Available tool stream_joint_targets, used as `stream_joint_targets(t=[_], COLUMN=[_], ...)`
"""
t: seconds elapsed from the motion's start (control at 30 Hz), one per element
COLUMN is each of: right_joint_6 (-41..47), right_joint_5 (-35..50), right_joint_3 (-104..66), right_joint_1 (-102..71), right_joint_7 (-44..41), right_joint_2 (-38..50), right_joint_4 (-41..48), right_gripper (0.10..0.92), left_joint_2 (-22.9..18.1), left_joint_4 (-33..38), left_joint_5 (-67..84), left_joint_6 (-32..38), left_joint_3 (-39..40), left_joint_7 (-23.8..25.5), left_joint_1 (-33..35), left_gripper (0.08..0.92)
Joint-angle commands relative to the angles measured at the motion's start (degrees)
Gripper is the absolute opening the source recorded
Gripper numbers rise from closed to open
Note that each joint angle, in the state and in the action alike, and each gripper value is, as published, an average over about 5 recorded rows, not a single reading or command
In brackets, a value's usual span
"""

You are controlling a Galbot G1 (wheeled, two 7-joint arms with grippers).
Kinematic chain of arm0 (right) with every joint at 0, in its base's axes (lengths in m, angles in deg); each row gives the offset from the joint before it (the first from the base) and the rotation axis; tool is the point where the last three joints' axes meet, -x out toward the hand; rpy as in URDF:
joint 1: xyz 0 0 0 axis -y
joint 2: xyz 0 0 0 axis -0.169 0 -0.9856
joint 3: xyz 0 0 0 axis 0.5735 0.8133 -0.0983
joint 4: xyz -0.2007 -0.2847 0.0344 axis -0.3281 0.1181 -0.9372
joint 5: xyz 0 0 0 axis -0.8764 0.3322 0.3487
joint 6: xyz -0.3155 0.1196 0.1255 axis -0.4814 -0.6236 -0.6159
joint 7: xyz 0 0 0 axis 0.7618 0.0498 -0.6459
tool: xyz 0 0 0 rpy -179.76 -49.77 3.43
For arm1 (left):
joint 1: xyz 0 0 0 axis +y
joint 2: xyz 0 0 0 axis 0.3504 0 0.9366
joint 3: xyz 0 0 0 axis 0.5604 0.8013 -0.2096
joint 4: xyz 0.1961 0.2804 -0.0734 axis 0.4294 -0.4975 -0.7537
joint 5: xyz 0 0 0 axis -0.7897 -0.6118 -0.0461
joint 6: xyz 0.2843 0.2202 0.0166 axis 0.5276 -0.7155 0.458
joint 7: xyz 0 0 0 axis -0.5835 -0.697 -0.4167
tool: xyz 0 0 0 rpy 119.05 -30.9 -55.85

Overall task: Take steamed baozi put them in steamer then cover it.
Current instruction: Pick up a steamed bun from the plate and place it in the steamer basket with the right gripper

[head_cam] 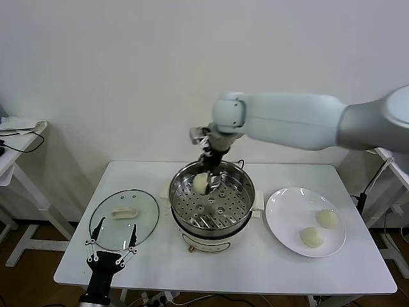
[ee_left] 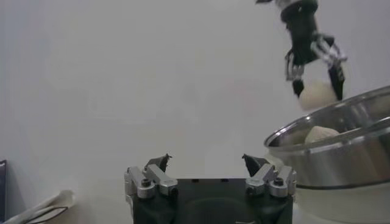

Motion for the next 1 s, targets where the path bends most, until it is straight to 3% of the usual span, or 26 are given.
stream_joint_targets(t=[0.03, 0.43, 0.67, 0.87, 1.0], right_joint_6=[2.2, 2.3, 2.2, 1.5, -2.0], right_joint_5=[1.8, 0.3, -0.3, -3.7, -9.6], right_joint_3=[1.4, 0.9, -0.2, -2.7, -5.2], right_joint_1=[-4.9, -6.4, -5.7, -0.4, 3.6], right_joint_7=[7.2, 7.6, 7.6, 3.8, -5.4], right_joint_2=[-6.6, -7.0, -4.7, 5.3, 18.0], right_joint_4=[2.7, 3.6, 1.5, -6.9, -11.9], right_gripper=[0.698, 0.718, 0.808, 0.822, 0.823], left_joint_2=[0.2, 0.1, -0.1, -0.4, -0.3], left_joint_4=[-0.1, -0.1, -0.1, -0.1, 0.0], left_joint_5=[0.0, 0.0, -0.1, -0.2, -0.2], left_joint_6=[0.1, 0.2, 0.2, 0.0, 0.0], left_joint_3=[-0.1, -0.4, -0.5, -0.3, -0.2], left_joint_7=[-0.1, -0.2, -0.2, -0.2, -0.2], left_joint_1=[0.1, 0.3, 0.4, 0.3, 0.3], left_gripper=[0.823, 0.823, 0.823, 0.823, 0.823])
